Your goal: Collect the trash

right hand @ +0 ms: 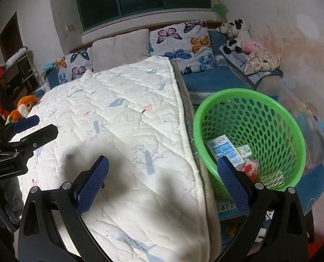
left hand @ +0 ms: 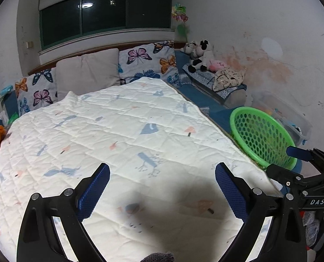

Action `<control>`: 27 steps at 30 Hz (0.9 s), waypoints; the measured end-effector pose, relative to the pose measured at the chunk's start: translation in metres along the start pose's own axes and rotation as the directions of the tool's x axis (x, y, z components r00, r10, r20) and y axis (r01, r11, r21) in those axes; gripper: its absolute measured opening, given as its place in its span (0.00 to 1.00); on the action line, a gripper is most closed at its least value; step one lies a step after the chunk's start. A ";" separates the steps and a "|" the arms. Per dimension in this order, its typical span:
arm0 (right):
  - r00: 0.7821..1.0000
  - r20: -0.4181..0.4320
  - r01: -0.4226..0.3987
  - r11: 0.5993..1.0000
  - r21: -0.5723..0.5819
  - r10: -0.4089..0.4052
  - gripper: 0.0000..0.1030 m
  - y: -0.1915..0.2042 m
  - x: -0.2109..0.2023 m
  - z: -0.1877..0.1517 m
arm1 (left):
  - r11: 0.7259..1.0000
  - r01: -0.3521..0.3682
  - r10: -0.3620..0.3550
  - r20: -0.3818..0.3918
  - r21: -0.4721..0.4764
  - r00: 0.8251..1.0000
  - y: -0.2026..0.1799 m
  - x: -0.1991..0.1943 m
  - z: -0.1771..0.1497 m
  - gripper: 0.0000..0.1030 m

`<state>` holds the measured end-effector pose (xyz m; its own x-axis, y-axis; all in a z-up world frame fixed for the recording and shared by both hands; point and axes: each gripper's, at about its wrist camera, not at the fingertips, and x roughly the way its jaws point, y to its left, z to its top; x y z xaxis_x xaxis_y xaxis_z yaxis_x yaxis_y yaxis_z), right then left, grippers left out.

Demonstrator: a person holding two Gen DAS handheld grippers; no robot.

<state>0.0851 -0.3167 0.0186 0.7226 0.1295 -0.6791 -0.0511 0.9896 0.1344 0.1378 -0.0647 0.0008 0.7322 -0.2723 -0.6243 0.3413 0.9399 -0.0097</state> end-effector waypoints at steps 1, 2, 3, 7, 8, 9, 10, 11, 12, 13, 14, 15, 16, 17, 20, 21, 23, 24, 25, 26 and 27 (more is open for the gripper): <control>1.000 -0.001 -0.004 1.000 -0.004 0.004 0.96 0.001 0.001 0.000 | 1.000 -0.004 0.004 0.001 0.000 1.000 0.001 -0.002 -0.001 0.91; 1.000 -0.004 -0.005 1.000 -0.006 0.005 0.96 0.003 0.001 0.000 | 1.000 -0.010 0.010 0.002 0.000 1.000 0.003 -0.004 -0.002 0.91; 1.000 -0.007 -0.006 1.000 -0.008 0.006 0.96 0.005 0.002 -0.001 | 1.000 -0.016 0.016 0.004 -0.002 1.000 0.004 -0.006 -0.003 0.91; 1.000 -0.003 0.004 1.000 -0.013 -0.004 0.96 0.010 0.003 -0.002 | 0.999 -0.041 0.041 0.007 0.001 0.999 0.009 -0.010 -0.006 0.91; 1.000 -0.004 0.013 1.000 -0.014 -0.013 0.96 0.012 0.003 -0.002 | 0.999 -0.045 0.045 0.008 0.003 0.999 0.010 -0.011 -0.006 0.91; 1.000 -0.005 0.019 1.000 -0.016 -0.019 0.96 0.012 0.004 -0.002 | 0.999 -0.051 0.051 0.011 0.006 0.999 0.010 -0.013 -0.007 0.91; 1.000 -0.004 0.023 1.000 -0.016 -0.023 0.96 0.013 0.003 -0.002 | 0.998 -0.058 0.058 0.012 0.005 0.998 0.011 -0.014 -0.008 0.91; 0.999 -0.002 0.033 0.999 -0.017 -0.033 0.96 0.013 0.003 -0.003 | 0.998 -0.063 0.063 0.013 0.004 0.998 0.012 -0.014 -0.008 0.91; 0.999 0.000 0.039 0.999 -0.020 -0.038 0.96 0.014 0.003 -0.003 | 0.998 -0.066 0.066 0.013 0.002 0.998 0.013 -0.015 -0.009 0.91; 0.999 0.002 0.042 0.999 -0.024 -0.042 0.96 0.015 0.003 -0.003 | 0.997 -0.073 0.074 0.014 -0.002 0.997 0.015 -0.016 -0.010 0.91; 0.999 0.003 0.046 0.999 -0.025 -0.046 0.96 0.016 0.002 -0.004 | 0.997 -0.078 0.078 0.014 -0.005 0.997 0.016 -0.016 -0.011 0.91; 0.999 0.003 0.049 0.998 -0.026 -0.049 0.96 0.016 0.002 -0.004 | 0.997 -0.080 0.080 0.014 -0.006 0.997 0.017 -0.017 -0.012 0.91; 0.999 0.004 0.050 0.998 -0.026 -0.050 0.96 0.016 0.001 -0.004 | 0.997 -0.083 0.083 0.012 -0.009 0.996 0.019 -0.017 -0.012 0.91; 0.999 0.005 0.051 0.998 -0.025 -0.051 0.96 0.016 0.001 -0.004 | 0.996 -0.085 0.086 0.012 -0.012 0.996 0.020 -0.018 -0.013 0.91; 0.998 0.008 0.061 0.998 -0.021 -0.061 0.96 0.016 0.000 -0.004 | 0.995 -0.093 0.094 0.011 -0.017 0.996 0.022 -0.019 -0.014 0.91; 0.998 0.009 0.060 0.998 -0.020 -0.060 0.96 0.016 -0.001 -0.004 | 0.995 -0.095 0.095 0.010 -0.020 0.995 0.023 -0.019 -0.015 0.91; 0.998 0.012 0.062 0.998 -0.021 -0.062 0.96 0.016 -0.001 -0.004 | 0.995 -0.096 0.097 0.009 -0.028 0.995 0.025 -0.019 -0.016 0.92; 0.998 0.013 0.065 0.998 -0.020 -0.065 0.96 0.016 -0.001 -0.003 | 0.995 -0.098 0.098 0.009 -0.030 0.995 0.026 -0.019 -0.016 0.92; 0.998 0.015 0.068 0.997 -0.021 -0.068 0.96 0.016 -0.002 -0.003 | 0.995 -0.099 0.099 0.009 -0.031 0.995 0.026 -0.019 -0.016 0.92; 0.998 0.017 0.069 0.997 -0.021 -0.068 0.96 0.016 -0.002 -0.003 | 0.995 -0.099 0.100 0.008 -0.033 0.995 0.027 -0.019 -0.017 0.92; 0.997 0.022 0.072 0.997 -0.022 -0.071 0.96 0.017 -0.003 -0.002 | 0.994 -0.101 0.102 0.008 -0.033 0.995 0.027 -0.019 -0.017 0.92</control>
<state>0.0804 -0.3006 0.0212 0.7394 0.0574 -0.6708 -0.0143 0.9975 0.0696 0.1230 -0.0303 -0.0009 0.7678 -0.1769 -0.6158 0.2459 0.9689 0.0282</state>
